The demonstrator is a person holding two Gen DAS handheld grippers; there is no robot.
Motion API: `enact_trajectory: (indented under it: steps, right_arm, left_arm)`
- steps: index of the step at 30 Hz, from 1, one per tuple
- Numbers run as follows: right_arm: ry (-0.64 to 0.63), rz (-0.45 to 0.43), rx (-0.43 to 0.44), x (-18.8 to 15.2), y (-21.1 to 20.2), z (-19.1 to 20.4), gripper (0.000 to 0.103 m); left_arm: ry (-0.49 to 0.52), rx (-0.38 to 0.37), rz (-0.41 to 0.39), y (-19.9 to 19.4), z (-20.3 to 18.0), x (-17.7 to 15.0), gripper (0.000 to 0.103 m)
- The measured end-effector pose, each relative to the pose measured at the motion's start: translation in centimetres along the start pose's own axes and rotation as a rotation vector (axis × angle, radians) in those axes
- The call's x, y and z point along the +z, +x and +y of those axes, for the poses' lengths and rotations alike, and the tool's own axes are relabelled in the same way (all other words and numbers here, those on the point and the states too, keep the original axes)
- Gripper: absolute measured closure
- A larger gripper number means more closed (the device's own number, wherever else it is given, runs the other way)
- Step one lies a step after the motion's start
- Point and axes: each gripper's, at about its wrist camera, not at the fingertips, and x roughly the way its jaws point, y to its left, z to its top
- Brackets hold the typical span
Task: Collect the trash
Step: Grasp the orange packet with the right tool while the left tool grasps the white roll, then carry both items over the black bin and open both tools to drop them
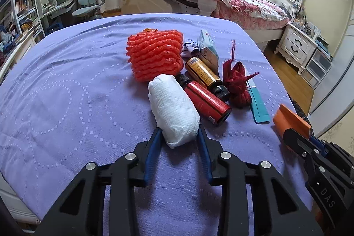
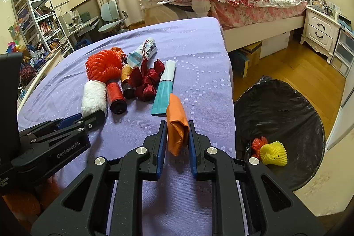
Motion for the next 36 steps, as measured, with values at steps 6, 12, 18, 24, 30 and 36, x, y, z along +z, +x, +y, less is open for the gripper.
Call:
enact_trajectory:
  steps: [6, 12, 18, 24, 30, 36]
  right_arm:
    - [-0.002, 0.000, -0.001, 0.0, 0.0, 0.0, 0.085]
    - [-0.014, -0.007, -0.005, -0.6, -0.3, 0.1, 0.085]
    - [-0.009, -0.021, -0.013, -0.8, -1.3, -0.2, 0.085]
    - [0.009, -0.049, -0.043, -0.9, -2.8, -1.6, 0.085]
    - [0.058, -0.080, -0.098, -0.8, -4.2, -4.6, 0.085]
    - [0.116, -0.095, -0.160, -1.0, -5.1, -8.3, 0.085]
  left_arm:
    - [0.007, -0.010, -0.008, -0.7, 0.2, -0.6, 0.072]
    - [0.005, -0.026, -0.010, -1.6, 0.3, -1.3, 0.073]
    - [0.020, -0.061, -0.036, -2.9, -0.8, -1.7, 0.073]
    - [0.062, -0.109, -0.060, -3.7, -3.2, -1.4, 0.073]
    - [0.120, -0.159, -0.077, -3.7, -6.5, -1.0, 0.073]
    - [0.169, -0.198, -0.070, -2.7, -9.8, -0.5, 0.073]
